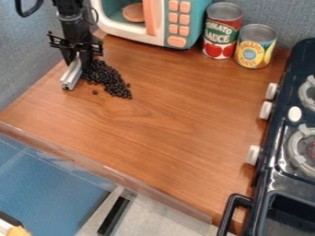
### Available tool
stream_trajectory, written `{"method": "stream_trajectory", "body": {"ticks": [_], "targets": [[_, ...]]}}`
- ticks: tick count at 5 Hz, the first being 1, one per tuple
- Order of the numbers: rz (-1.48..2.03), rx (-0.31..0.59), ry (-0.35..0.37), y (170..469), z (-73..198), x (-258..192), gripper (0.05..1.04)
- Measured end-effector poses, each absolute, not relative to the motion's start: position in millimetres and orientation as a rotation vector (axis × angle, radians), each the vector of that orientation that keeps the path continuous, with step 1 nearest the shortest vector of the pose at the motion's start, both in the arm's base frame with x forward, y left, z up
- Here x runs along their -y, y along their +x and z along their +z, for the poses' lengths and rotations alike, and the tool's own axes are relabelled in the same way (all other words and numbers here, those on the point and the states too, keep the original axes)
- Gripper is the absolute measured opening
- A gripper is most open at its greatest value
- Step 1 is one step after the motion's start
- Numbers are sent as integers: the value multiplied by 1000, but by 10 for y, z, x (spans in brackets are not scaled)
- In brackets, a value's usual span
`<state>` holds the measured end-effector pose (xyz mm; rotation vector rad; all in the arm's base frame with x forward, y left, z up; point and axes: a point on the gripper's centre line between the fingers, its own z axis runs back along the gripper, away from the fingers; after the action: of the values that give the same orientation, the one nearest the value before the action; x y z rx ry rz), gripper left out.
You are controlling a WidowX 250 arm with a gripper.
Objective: Sweep into pile
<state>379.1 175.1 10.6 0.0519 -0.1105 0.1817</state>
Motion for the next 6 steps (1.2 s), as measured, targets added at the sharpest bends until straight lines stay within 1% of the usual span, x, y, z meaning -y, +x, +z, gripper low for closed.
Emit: {"method": "stream_trajectory", "body": {"ticks": [3, 5, 6], "targets": [[124, 119, 28, 3783, 105, -1501, 378], [97, 104, 1, 3791, 112, -1270, 378], [99, 100, -8, 3766, 102, -1224, 378]]}}
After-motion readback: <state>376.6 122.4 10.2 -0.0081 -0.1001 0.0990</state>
